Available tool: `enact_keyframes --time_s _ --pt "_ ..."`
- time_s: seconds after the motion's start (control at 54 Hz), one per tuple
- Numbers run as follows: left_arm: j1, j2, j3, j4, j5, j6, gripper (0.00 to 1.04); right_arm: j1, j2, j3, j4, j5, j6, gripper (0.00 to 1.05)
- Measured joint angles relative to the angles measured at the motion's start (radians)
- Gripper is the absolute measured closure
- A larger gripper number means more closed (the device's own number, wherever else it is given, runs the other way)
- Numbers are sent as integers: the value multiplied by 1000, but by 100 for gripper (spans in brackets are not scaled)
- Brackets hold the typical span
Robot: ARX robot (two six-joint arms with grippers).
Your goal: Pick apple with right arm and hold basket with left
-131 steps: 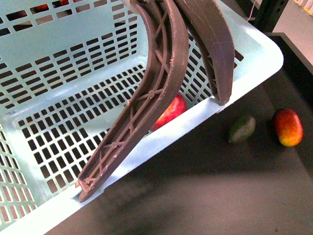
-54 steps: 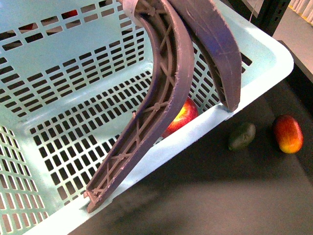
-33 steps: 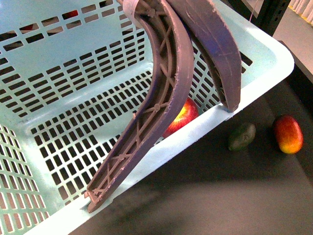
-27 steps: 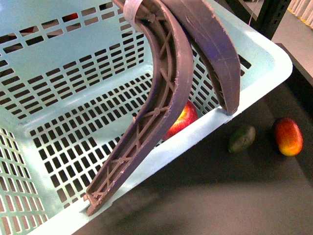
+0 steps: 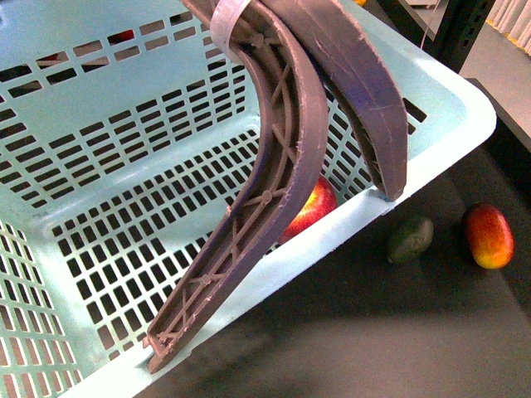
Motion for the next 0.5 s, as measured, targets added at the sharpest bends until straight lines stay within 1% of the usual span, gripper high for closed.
enact_keyframes --time_s 0.093,0.185,0.241,0.315,0.37,0.463,0.5 --pt "0 0 0 0 -1 1 90 0 0 0 0 0 0 80" --pt "0 0 0 0 -1 1 90 0 0 0 0 0 0 57" --pt "0 0 0 0 0 1 90 0 0 0 0 0 0 46" --pt "0 0 0 0 -1 1 90 0 0 0 0 0 0 29" --pt "0 0 0 0 -2 1 90 0 0 0 0 0 0 19" --pt "0 0 0 0 -1 1 90 0 0 0 0 0 0 7" --pt "0 0 0 0 -1 1 90 0 0 0 0 0 0 8"
